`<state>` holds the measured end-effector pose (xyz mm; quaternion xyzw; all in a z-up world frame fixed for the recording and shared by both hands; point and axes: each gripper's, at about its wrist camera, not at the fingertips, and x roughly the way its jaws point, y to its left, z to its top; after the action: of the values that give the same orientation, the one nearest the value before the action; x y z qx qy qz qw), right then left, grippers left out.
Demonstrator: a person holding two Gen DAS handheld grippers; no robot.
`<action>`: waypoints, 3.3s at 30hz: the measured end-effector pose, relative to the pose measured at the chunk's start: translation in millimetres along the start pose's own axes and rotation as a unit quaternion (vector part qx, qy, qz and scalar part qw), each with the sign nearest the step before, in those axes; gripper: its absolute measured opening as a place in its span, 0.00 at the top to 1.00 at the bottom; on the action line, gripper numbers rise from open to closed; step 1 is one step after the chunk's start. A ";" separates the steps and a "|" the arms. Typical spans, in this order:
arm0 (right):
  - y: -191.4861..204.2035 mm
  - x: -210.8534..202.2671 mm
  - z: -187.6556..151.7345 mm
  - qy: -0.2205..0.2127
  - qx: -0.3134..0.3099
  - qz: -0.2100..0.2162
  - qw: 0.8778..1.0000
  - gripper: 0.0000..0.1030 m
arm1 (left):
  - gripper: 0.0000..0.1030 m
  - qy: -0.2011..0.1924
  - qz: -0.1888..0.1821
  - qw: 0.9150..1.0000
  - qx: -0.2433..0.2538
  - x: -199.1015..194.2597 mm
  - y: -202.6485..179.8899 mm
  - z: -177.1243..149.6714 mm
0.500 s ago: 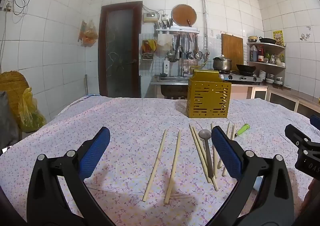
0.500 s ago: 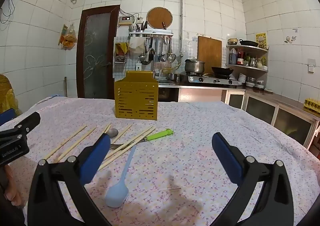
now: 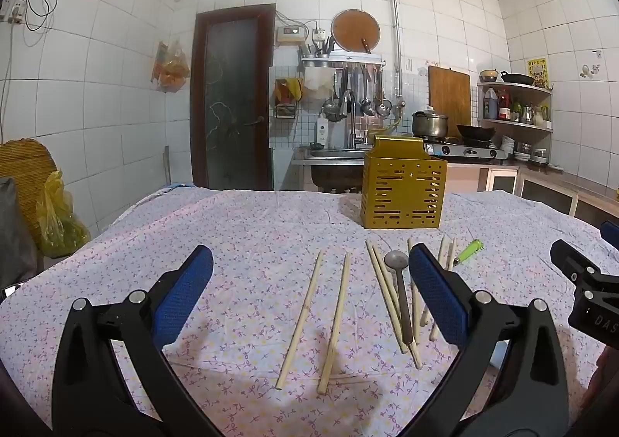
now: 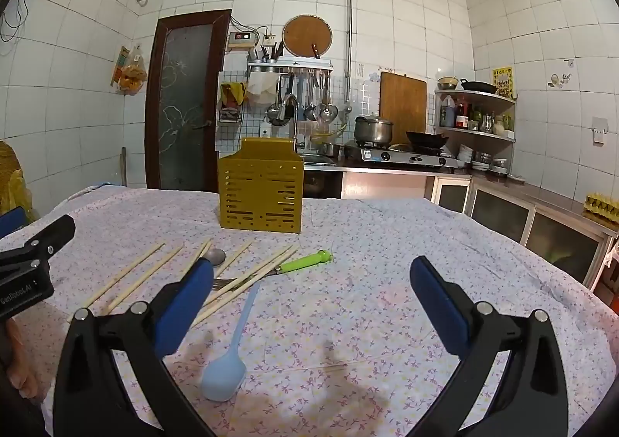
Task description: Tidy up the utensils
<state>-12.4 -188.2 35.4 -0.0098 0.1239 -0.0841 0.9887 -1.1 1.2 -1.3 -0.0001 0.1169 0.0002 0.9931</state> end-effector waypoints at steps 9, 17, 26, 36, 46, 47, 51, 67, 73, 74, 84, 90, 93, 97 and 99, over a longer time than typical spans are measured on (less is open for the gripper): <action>-0.9 -2.4 1.8 -0.001 -0.001 0.000 1.000 0.04 | 0.05 -0.001 0.000 1.000 0.001 -0.3 0.2 -0.4; -3.9 -7.9 4.7 -0.002 0.001 -0.002 1.000 0.04 | 0.05 -0.001 0.000 1.000 0.001 -0.5 -0.4 -0.7; -8.3 -11.6 7.8 -0.003 0.002 -0.005 1.000 0.04 | 0.05 -0.003 0.001 1.000 0.003 -1.1 -1.3 -0.2; -5.8 -9.6 6.2 -0.004 0.001 -0.008 1.000 0.04 | 0.05 -0.004 0.001 1.000 0.003 -1.2 -1.5 -0.6; -7.2 -12.1 6.4 -0.004 0.001 -0.009 1.000 0.04 | 0.05 -0.004 0.001 1.000 0.003 -0.6 -3.0 1.6; -7.0 -11.9 6.5 -0.004 0.001 -0.009 1.000 0.04 | 0.05 -0.004 0.001 1.000 0.004 -0.7 -3.0 1.5; -6.6 -11.7 5.8 -0.004 0.001 -0.009 1.000 0.04 | 0.05 -0.004 0.001 1.000 0.004 -0.7 -3.2 1.3; -7.6 -12.0 5.8 -0.004 0.001 -0.010 1.000 0.04 | 0.05 -0.005 0.001 1.000 0.004 -1.5 -2.8 1.5; -7.5 -11.9 5.3 -0.005 0.001 -0.010 1.000 0.04 | 0.05 -0.004 0.001 1.000 0.005 -1.3 -3.0 1.5; -7.8 -11.9 5.4 -0.005 0.001 -0.010 1.000 0.04 | 0.05 -0.004 0.001 1.000 0.004 -1.7 -2.9 1.4; -6.3 -9.4 5.0 -0.002 -0.001 -0.011 1.000 0.04 | 0.05 -0.002 0.003 1.000 0.008 -1.8 2.9 5.0; -5.2 -8.6 4.5 0.001 -0.002 -0.013 1.000 0.04 | 0.05 -0.002 0.004 1.000 0.011 -1.2 4.3 4.9; -3.8 -7.8 3.9 0.001 -0.004 -0.014 1.000 0.04 | 0.05 -0.002 0.004 1.000 0.011 -0.1 2.0 4.5; -2.5 -7.7 3.2 -0.001 -0.004 -0.015 1.000 0.04 | 0.05 -0.001 0.004 1.000 0.011 -0.2 2.6 4.9; -1.4 -10.4 2.7 -0.004 -0.006 -0.016 1.000 0.04 | 0.05 -0.002 0.003 1.000 0.011 -0.3 1.4 5.0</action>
<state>-21.9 -187.8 40.6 -0.0176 0.1199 -0.0990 0.9877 -0.3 2.6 3.6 0.0114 0.1152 0.0021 0.9933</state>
